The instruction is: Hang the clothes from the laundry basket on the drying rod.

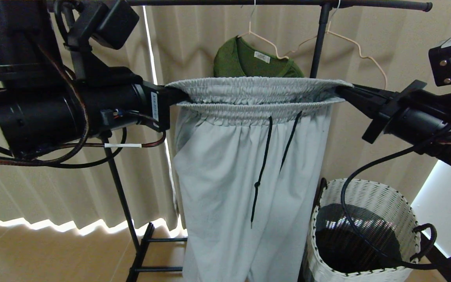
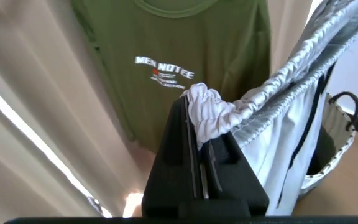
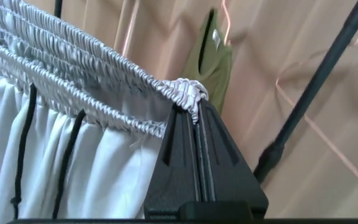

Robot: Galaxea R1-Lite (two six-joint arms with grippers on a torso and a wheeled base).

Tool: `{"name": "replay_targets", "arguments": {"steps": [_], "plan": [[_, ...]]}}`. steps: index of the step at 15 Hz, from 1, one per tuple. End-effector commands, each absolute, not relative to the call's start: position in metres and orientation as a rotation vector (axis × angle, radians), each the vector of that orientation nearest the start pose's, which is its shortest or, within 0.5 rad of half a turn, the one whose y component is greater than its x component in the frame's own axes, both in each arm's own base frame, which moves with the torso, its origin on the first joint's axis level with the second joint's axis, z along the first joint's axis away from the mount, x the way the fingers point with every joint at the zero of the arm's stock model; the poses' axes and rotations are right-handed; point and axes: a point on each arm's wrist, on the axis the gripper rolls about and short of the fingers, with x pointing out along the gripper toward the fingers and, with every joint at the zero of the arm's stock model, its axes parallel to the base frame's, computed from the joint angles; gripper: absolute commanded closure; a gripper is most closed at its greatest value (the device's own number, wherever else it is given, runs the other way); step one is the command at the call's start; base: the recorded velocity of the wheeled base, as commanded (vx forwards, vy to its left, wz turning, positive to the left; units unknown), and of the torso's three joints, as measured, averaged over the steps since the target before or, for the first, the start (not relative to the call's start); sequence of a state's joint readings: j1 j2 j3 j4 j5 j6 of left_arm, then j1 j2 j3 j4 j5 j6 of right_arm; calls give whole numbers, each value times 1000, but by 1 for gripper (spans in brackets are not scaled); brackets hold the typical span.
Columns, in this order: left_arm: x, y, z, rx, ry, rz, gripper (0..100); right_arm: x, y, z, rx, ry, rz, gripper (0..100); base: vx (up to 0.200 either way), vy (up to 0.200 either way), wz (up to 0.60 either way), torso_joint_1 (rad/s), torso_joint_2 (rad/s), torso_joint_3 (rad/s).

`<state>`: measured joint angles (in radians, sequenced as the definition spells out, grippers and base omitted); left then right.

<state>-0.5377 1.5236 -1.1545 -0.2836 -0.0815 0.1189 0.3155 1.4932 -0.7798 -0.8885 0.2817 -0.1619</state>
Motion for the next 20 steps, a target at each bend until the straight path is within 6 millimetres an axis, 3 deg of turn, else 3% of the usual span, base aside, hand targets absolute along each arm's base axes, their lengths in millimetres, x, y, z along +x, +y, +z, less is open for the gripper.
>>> {"name": "replay_targets", "arguments": {"steps": [1, 5, 10, 12, 15, 16, 18, 20], "plan": [[247, -154, 292, 138, 68, -638, 100, 220, 78, 275, -118, -225, 586, 100, 0, 0, 0, 0, 0, 0], [256, -160, 294, 120, 66, -636, 100, 180, 69, 282, -111, -169, 737, 100, 0, 0, 0, 0, 0, 0], [255, -160, 296, 115, 63, -628, 100, 165, 81, 267, -107, -112, 887, 100, 0, 0, 0, 0, 0, 0], [252, -159, 295, 116, 67, -627, 100, 170, 80, 265, -117, -101, 867, 100, 0, 0, 0, 0, 0, 0], [226, -142, 303, 121, 88, -627, 100, 199, 75, 259, -119, -51, 743, 100, 0, 0, 0, 0, 0, 0], [225, -142, 303, 122, 91, -629, 100, 201, 75, 260, -119, -52, 738, 100, 0, 0, 0, 0, 0, 0], [201, -131, 307, 131, 148, -655, 100, 229, 83, 269, -77, -50, 695, 100, 0, 0, 0, 0, 0, 0], [182, -136, 302, 126, 197, -718, 100, 246, 90, 277, -37, -106, 697, 100, 0, 0, 0, 0, 0, 0]]}}
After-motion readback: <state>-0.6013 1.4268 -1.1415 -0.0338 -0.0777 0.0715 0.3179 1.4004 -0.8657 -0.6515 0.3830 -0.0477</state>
